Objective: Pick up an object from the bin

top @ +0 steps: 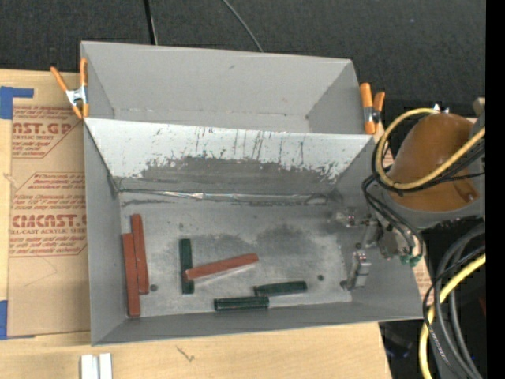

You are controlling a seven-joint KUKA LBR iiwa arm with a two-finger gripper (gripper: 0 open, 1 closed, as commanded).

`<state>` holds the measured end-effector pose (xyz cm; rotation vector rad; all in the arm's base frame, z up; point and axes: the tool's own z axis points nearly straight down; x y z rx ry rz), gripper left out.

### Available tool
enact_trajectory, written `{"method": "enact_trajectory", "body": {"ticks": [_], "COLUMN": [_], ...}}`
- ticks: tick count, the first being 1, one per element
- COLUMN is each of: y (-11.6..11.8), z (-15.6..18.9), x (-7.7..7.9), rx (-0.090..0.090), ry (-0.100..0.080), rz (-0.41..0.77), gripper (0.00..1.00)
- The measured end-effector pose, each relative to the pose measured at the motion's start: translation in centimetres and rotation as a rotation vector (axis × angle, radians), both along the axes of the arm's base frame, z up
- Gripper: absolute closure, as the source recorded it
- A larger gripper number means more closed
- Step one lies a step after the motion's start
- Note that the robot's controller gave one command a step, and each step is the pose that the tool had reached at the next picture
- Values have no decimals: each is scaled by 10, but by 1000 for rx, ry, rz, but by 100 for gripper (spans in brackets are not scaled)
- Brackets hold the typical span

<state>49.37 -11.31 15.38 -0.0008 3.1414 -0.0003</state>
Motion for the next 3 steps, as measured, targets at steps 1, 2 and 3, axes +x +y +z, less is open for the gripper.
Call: {"method": "enact_trajectory", "body": {"ticks": [1, 2, 3], "y": [15, 71, 116], "z": [-25, -74, -83], "x": [11, 2, 26], "rx": [-4, 1, 1], "ry": [-8, -1, -2], "rz": [92, 162, 180], "gripper": [0, 0, 100]}}
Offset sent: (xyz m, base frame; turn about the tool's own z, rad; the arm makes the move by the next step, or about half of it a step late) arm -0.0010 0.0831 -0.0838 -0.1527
